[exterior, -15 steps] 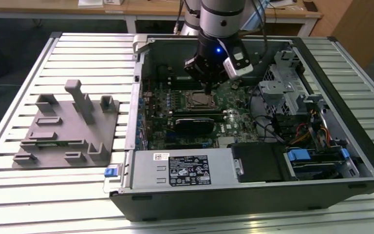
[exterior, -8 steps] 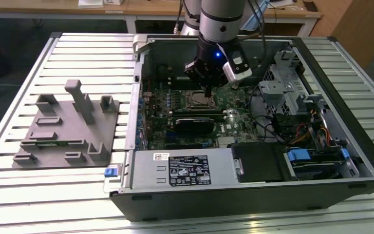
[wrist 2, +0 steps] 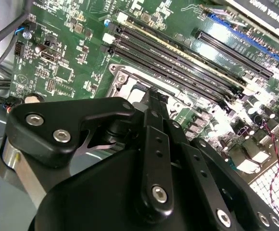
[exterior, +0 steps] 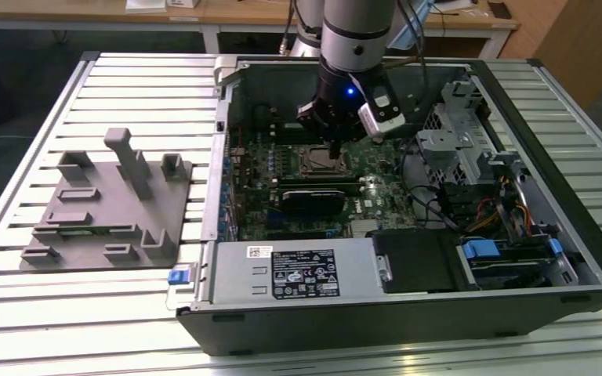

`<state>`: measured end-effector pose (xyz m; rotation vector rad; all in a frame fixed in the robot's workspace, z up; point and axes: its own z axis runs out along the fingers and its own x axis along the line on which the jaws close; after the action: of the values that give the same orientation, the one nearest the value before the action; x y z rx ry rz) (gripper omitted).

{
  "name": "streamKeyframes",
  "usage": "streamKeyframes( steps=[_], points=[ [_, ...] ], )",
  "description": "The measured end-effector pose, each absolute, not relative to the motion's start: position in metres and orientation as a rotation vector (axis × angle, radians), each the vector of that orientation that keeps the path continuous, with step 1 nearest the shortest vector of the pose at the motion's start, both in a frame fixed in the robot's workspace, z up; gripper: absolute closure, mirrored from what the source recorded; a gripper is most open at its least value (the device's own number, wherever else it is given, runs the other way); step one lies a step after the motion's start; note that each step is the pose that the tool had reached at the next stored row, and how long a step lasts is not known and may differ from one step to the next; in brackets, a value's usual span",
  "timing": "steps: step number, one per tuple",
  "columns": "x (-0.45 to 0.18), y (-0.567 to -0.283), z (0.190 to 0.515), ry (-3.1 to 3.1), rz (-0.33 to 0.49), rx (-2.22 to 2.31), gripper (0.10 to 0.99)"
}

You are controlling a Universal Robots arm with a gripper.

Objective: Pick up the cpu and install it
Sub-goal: 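Install the second cpu locking lever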

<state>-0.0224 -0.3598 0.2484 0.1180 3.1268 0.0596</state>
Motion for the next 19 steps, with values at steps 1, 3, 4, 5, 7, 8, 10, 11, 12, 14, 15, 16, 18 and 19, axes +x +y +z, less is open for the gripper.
streamKeyframes(
  steps=[1,3,4,5,7,8,10,11,12,14,15,16,18,19],
  points=[
    [-0.022,-0.361,0.248,3.127,0.06,0.118,0.98],
    [-0.022,-0.361,0.247,3.127,0.06,0.117,0.98],
    [-0.022,-0.362,0.247,3.127,0.06,0.117,0.98],
    [-0.022,-0.362,0.247,3.127,0.06,0.117,0.98],
    [-0.022,-0.362,0.246,3.127,0.06,0.117,0.98],
    [-0.022,-0.363,0.246,3.127,0.06,0.117,0.98],
    [-0.022,-0.363,0.245,3.127,0.06,0.117,0.98],
    [-0.022,-0.363,0.244,3.127,0.06,0.117,0.98],
    [-0.022,-0.363,0.243,3.127,0.059,0.117,0.98],
    [-0.022,-0.363,0.24,3.129,0.059,0.117,0.98],
    [-0.022,-0.363,0.238,3.129,0.059,0.117,0.98],
    [-0.022,-0.363,0.236,3.13,0.059,0.117,0.98],
    [-0.022,-0.363,0.233,3.131,0.059,0.117,0.98],
    [-0.023,-0.363,0.231,3.131,0.059,0.117,0.98]
  ],
)
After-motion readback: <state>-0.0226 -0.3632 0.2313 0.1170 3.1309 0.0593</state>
